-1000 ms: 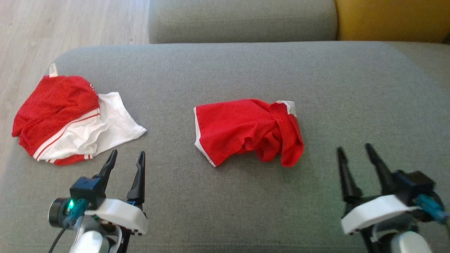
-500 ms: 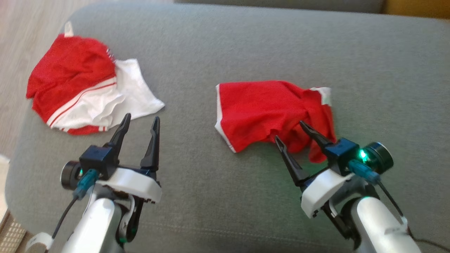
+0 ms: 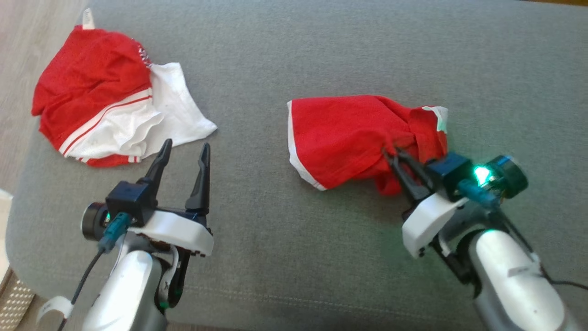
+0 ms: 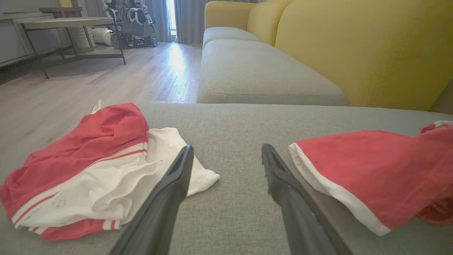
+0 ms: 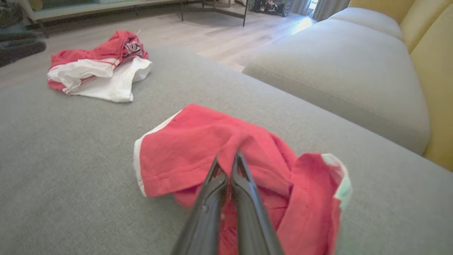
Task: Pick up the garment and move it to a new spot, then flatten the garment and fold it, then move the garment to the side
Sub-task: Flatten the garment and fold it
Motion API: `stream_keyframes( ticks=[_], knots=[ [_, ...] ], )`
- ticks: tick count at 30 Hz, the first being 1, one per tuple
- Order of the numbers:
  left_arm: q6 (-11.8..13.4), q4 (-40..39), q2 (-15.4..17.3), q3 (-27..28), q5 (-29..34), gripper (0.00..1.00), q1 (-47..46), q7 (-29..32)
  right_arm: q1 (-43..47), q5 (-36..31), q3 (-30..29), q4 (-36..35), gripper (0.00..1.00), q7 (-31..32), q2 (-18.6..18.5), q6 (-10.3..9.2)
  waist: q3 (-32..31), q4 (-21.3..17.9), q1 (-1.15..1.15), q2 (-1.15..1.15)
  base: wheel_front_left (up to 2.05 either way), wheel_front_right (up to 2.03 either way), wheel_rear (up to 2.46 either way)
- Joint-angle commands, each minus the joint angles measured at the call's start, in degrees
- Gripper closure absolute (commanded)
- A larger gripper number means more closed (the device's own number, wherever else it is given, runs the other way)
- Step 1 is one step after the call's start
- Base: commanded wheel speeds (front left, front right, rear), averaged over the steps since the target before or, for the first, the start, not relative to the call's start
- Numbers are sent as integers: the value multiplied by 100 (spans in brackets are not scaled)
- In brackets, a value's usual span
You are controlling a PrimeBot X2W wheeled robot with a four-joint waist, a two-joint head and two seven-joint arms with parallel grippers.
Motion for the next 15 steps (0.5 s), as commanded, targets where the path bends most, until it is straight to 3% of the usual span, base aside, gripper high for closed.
stream_keyframes(
  ticks=[1, 9, 15],
  knots=[
    [-29, -172, 77, 277, 70, 0, -249, -69, -190, -49, -30, -320, 100, -52, 24, 23, -45, -73, 0, 0, 0, 0, 0],
    [-60, -263, 119, 400, 163, 0, -207, -70, -420, -228, -1333, -858, 100, -134, 138, 23, -41, -413, 0, 0, 0, 0, 0],
    [-71, -328, 139, 398, 265, 0, -290, -70, -492, -305, -2473, -695, 100, 64, 20, 23, 158, -554, 0, 0, 0, 0, 0]
  ],
)
